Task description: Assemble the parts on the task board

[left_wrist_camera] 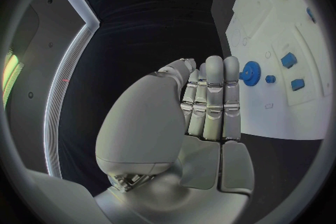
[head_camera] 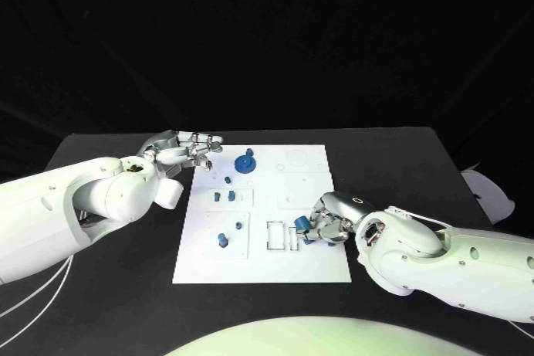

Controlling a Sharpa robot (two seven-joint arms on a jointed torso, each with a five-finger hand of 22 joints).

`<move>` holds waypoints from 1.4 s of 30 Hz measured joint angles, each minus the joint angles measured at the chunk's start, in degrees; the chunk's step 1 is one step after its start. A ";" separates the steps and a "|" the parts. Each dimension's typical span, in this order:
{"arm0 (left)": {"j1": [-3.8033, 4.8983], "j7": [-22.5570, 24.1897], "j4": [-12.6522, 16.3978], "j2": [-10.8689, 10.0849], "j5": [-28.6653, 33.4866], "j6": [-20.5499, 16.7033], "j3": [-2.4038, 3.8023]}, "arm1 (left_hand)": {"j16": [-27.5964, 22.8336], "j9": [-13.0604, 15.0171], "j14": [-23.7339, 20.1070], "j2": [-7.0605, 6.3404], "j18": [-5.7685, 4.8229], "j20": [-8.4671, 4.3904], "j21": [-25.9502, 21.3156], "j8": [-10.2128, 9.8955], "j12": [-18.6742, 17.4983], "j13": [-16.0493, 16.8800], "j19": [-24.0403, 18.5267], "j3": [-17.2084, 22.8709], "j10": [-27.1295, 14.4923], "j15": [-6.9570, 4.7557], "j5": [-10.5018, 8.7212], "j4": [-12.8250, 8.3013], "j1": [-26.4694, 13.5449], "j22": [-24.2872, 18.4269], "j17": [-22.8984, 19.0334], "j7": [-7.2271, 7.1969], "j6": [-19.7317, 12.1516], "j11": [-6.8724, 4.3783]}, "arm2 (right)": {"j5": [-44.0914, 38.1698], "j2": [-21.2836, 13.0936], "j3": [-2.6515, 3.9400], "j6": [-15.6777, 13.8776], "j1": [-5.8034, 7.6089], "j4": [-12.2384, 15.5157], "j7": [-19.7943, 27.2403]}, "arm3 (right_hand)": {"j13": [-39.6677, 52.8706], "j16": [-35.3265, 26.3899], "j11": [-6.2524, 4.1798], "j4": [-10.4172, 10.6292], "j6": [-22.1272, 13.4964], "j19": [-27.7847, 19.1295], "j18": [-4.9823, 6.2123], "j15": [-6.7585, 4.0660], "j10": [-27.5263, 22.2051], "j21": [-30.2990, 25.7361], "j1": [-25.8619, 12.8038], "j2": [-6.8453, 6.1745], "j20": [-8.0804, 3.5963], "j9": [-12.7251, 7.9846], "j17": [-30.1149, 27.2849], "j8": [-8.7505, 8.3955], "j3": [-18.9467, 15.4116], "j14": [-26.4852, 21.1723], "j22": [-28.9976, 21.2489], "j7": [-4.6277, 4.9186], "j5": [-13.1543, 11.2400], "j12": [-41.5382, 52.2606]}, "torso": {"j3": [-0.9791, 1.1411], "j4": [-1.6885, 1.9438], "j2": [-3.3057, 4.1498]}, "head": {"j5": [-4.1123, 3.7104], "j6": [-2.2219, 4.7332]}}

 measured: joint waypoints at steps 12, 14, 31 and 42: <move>0.00 -0.06 0.01 0.01 0.00 0.08 0.00 | 0.00 0.00 0.00 0.00 0.00 0.00 0.00 0.00 0.00 0.00 0.00 0.00 0.00 0.00 0.00 0.00 0.00 0.00 0.00 0.00 0.00 0.00 | 0.47 -1.49 -0.13 -2.47 0.11 2.84 -0.89 | 0.00 0.67 -0.64 -0.29 0.01 0.22 -0.91 -0.43 0.64 1.59 2.74 -0.06 -0.22 1.38 0.00 0.99 0.18 0.00 -0.01 -0.14 7.33 0.47 | -0.07 0.31 0.03 | -0.18 0.25; 0.00 -0.06 0.01 0.01 0.00 0.08 0.00 | 0.00 0.00 0.00 0.00 0.00 0.00 0.00 0.00 0.00 0.00 0.00 0.00 0.00 0.00 0.00 0.00 0.00 0.00 0.00 0.00 0.00 0.00 | 0.89 -1.60 -0.12 -2.89 0.36 3.38 -0.90 | 0.00 0.67 -0.70 -0.29 0.09 0.22 -0.91 -0.43 0.70 1.59 2.73 -0.05 -0.22 1.40 -0.01 0.99 0.16 0.00 -0.01 -0.06 7.44 0.47 | -0.10 0.34 0.04 | -0.21 0.28; 0.00 -0.06 0.02 0.14 0.00 0.10 0.00 | 0.00 -0.05 0.00 0.00 0.00 0.00 0.00 0.00 0.00 -0.01 0.00 0.00 -0.20 0.00 0.00 0.00 0.00 -0.04 0.01 0.00 0.00 -0.21 | 5.25 -0.21 0.17 -6.29 1.23 5.29 -0.65 | -0.01 0.90 -0.72 -0.05 0.09 0.01 -0.91 -0.65 0.73 2.25 1.93 0.72 -0.43 1.83 0.03 0.90 -0.24 0.19 -0.02 -0.06 8.98 0.47 | -0.23 0.65 0.12 | -0.31 0.53; 0.00 -0.06 0.21 0.31 0.00 0.10 0.00 | 0.00 -0.05 0.00 0.00 0.00 0.00 0.00 0.00 0.00 -0.02 0.00 0.00 -0.20 0.00 0.00 0.00 0.00 -0.04 0.01 0.00 0.00 -0.21 | 8.89 3.26 0.04 -4.45 1.16 3.21 -0.01 | 0.04 0.90 -1.44 0.28 0.60 0.12 -0.91 -1.35 0.62 2.50 -0.64 2.79 -0.95 1.92 0.03 2.94 -0.87 0.10 -0.03 0.45 8.96 1.20 | -0.29 0.84 0.22 | -0.10 0.33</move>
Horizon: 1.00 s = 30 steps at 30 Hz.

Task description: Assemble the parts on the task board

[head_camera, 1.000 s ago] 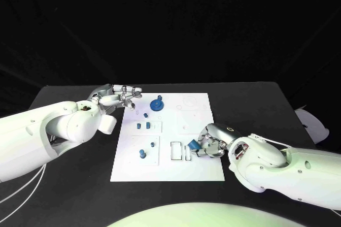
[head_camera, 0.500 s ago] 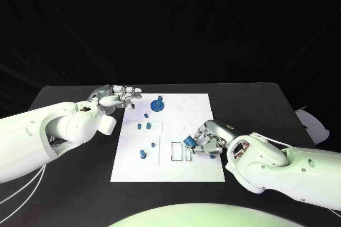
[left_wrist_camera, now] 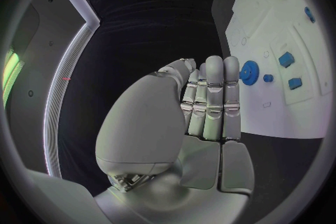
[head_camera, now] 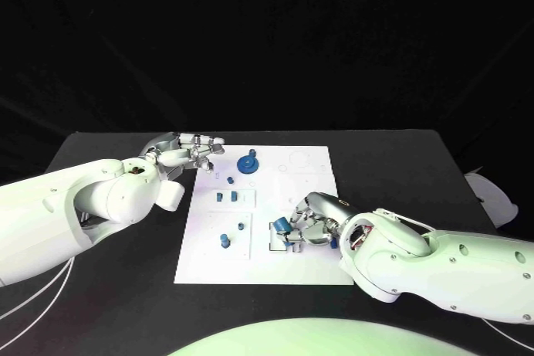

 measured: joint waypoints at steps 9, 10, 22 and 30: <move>0.00 -0.01 0.03 -0.02 0.00 0.01 0.00 | 0.00 0.00 0.00 0.00 0.00 0.00 0.00 0.00 0.00 0.00 0.00 0.00 0.00 0.00 0.00 0.00 0.00 0.00 0.00 0.00 0.00 0.00 | 1.98 0.98 -0.03 1.33 -0.21 -1.19 0.15 | -0.01 0.00 -0.40 0.01 0.00 0.00 0.00 -0.40 0.00 0.41 -0.87 0.54 -0.40 1.78 -0.01 0.52 -0.32 0.01 -0.01 0.00 -0.34 0.84 | 0.04 0.00 0.01 | 0.31 -0.23; 0.00 -0.01 0.03 -0.02 0.00 0.01 0.00 | 0.00 0.00 0.00 0.00 0.00 0.00 0.00 0.00 0.00 0.00 0.00 0.00 0.00 0.00 0.00 0.00 0.00 0.00 0.00 0.00 0.00 0.00 | 2.10 1.04 -0.02 1.38 -0.20 -1.29 0.15 | 0.00 0.00 -0.41 0.01 0.00 0.00 0.01 -0.40 -0.01 0.41 -1.29 0.83 -0.40 1.99 0.00 0.62 -0.33 0.01 -0.01 0.00 -0.49 0.95 | 0.04 0.00 0.01 | 0.32 -0.23; 0.00 -0.07 0.04 -0.04 0.00 0.05 0.00 | 0.00 0.01 0.00 0.00 0.00 0.00 0.00 0.00 0.00 0.00 0.00 0.00 0.00 0.00 0.00 0.00 0.00 0.01 0.00 0.00 0.00 0.00 | 2.63 1.75 -0.12 1.39 -0.31 -2.10 -0.01 | -0.01 0.00 -0.73 0.18 3.73 -0.21 0.01 -0.61 -0.11 0.41 -8.45 1.96 -0.60 3.99 -0.01 2.55 -3.21 -0.20 -0.01 -3.49 -13.56 0.95 | 0.04 0.12 0.01 | 0.08 -0.13; 0.00 -0.11 0.02 -0.08 0.00 0.07 0.00 | 0.00 0.01 0.00 0.00 0.00 0.00 0.00 0.00 0.00 0.02 0.00 0.00 0.00 0.00 0.00 0.00 0.00 0.01 0.00 0.00 0.00 0.00 | 2.28 1.85 -0.10 1.14 -0.31 -2.13 -0.05 | -0.02 0.00 -0.72 0.29 2.86 -0.21 0.01 -0.60 -0.11 0.41 -15.50 -0.54 -0.60 4.68 -0.02 2.85 -2.79 -0.21 -0.02 -3.09 -23.32 0.94 | -0.02 0.18 0.03 | 0.06 -0.07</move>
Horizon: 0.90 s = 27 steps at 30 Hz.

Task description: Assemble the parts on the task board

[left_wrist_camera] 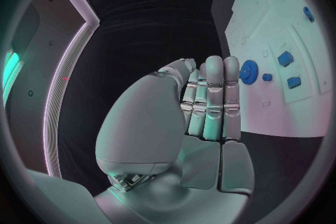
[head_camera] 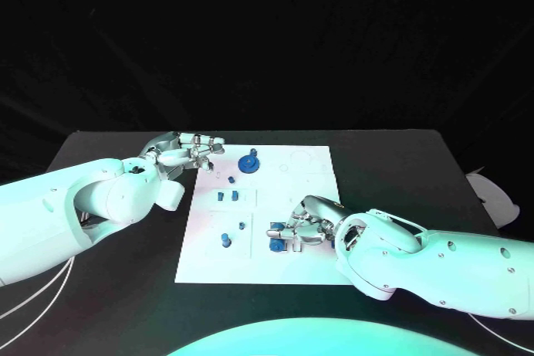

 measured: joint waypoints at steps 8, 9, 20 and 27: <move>0.00 -0.06 0.02 -0.12 0.00 0.04 0.00 | 0.00 0.00 0.00 0.00 0.00 0.00 0.00 0.00 0.00 0.01 0.00 0.00 0.00 0.00 0.00 0.00 0.00 0.00 0.00 0.00 0.00 0.00 | -1.11 -0.55 0.00 -0.17 0.00 1.06 0.01 | 0.00 0.00 0.00 -0.31 -0.26 0.00 0.00 0.00 0.00 0.00 0.73 0.21 0.00 0.69 0.00 0.55 3.01 0.00 0.05 -0.15 2.50 0.00 | 0.00 0.09 0.01 | 0.00 0.01; 0.00 -0.07 0.02 -0.14 0.00 0.04 0.00 | 0.00 0.00 0.00 0.00 0.00 0.00 0.00 0.00 0.00 0.01 0.00 0.00 0.00 0.00 0.00 0.00 0.00 0.00 0.00 0.00 0.00 0.00 | -1.29 -0.72 0.00 -0.19 0.00 1.32 0.03 | -0.01 0.15 0.01 -0.46 -0.26 0.00 0.00 0.00 0.00 0.00 2.43 0.68 0.00 0.80 0.00 0.79 3.45 0.00 0.05 -0.15 3.61 0.18 | 0.00 0.10 0.01 | 0.02 0.01; 0.00 -0.17 0.07 -0.34 0.00 0.08 0.00 | 0.00 0.00 0.00 0.00 0.00 0.00 0.00 0.00 0.00 0.01 0.00 0.00 0.00 0.00 0.00 0.00 0.00 0.00 0.00 0.00 0.00 0.00 | -3.18 -2.71 0.00 0.07 -0.03 3.50 0.13 | -0.01 0.33 -0.01 -2.29 -0.67 0.21 0.01 -0.21 0.01 0.46 12.47 1.10 -0.20 1.70 -0.01 1.66 4.63 0.21 0.04 -0.55 8.71 1.65 | 0.00 0.13 0.03 | 0.34 -0.13; 0.00 -0.21 0.07 -0.36 0.00 0.10 0.00 | 0.00 -0.07 0.00 0.00 0.00 0.00 0.00 0.00 0.00 0.00 0.00 0.00 0.00 0.00 0.00 0.00 0.00 -0.14 -0.13 0.00 0.00 0.00 | -4.01 -2.81 0.02 0.46 -0.05 3.69 0.13 | 0.00 0.55 -0.20 -2.61 -0.67 0.21 0.01 -0.21 0.21 0.68 12.98 1.00 -0.20 1.79 -0.01 1.89 4.62 0.21 0.04 -0.55 8.71 1.72 | -0.01 0.18 0.03 | 0.37 -0.14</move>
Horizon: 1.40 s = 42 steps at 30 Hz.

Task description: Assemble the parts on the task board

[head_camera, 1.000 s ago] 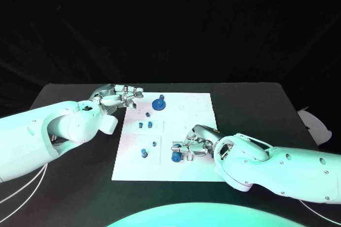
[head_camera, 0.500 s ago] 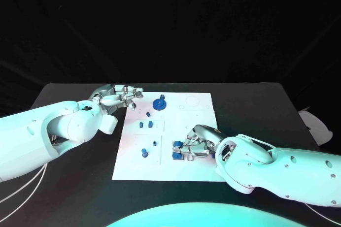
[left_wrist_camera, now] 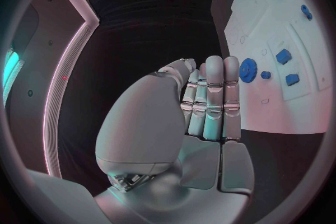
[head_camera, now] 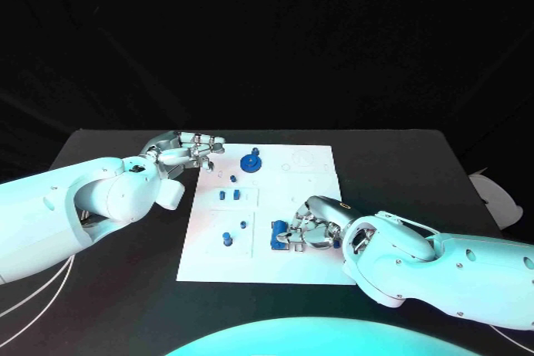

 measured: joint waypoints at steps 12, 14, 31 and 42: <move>0.00 -0.07 0.06 -0.05 0.00 0.01 0.00 | 0.00 -0.01 0.00 0.00 0.00 0.00 0.00 0.00 0.00 -0.01 0.00 0.00 0.00 0.00 0.00 0.00 0.00 0.00 0.01 0.00 0.00 0.00 | -0.76 0.64 0.10 0.74 0.05 -0.54 -0.12 | -0.01 0.00 -0.10 -0.78 0.00 -0.12 0.00 -0.42 -0.11 0.00 2.57 0.06 -0.11 0.21 0.00 0.44 -0.12 -0.01 -0.01 0.00 -0.30 0.23 | -0.07 0.07 0.05 | -0.15 -0.29; 0.00 -0.07 0.07 -0.05 0.00 0.01 0.00 | 0.00 -0.01 0.00 0.00 0.00 0.00 0.00 0.00 0.00 -0.01 0.00 0.00 0.00 0.00 0.00 0.00 0.00 0.00 0.00 0.00 0.00 0.00 | -1.02 0.76 0.17 0.82 0.11 -0.54 -0.12 | 0.01 0.00 -0.20 -1.43 -0.02 -0.08 0.00 -0.42 -0.21 0.00 3.79 -0.04 -0.34 0.25 -0.01 0.44 0.04 -0.01 -0.01 -0.01 -0.93 0.45 | -0.06 0.07 0.05 | -0.16 -0.32; 0.00 -0.15 0.10 -0.13 0.00 0.03 0.00 | 0.00 0.00 0.00 0.00 0.00 0.00 -0.21 0.00 0.00 -0.01 0.00 0.00 0.00 0.00 0.00 0.00 0.00 0.01 0.01 0.00 0.00 0.00 | -5.56 0.13 -0.01 1.35 -0.06 -1.56 -0.54 | 0.22 0.00 -0.39 -3.27 -0.01 0.00 0.00 -0.40 0.00 0.23 9.34 0.79 -0.43 0.31 0.04 0.44 2.06 -0.01 -0.02 -0.40 -4.88 1.12 | -0.02 0.11 0.01 | -0.22 -0.47; 0.00 -0.20 0.08 -0.17 0.00 0.05 0.00 | 0.00 0.00 0.00 0.00 0.00 0.00 -0.21 0.00 0.00 -0.02 0.00 0.00 0.00 0.00 0.00 0.00 0.00 0.01 0.01 0.00 0.00 0.00 | -6.12 0.11 0.02 1.49 -0.04 -1.09 -0.74 | 0.12 -0.01 -0.38 -2.95 -0.01 0.00 0.00 -0.40 -0.01 0.23 9.23 0.86 -0.42 0.31 0.03 0.44 1.90 -0.01 -0.03 -0.40 -5.12 1.28 | -0.03 0.13 0.03 | -0.15 -0.53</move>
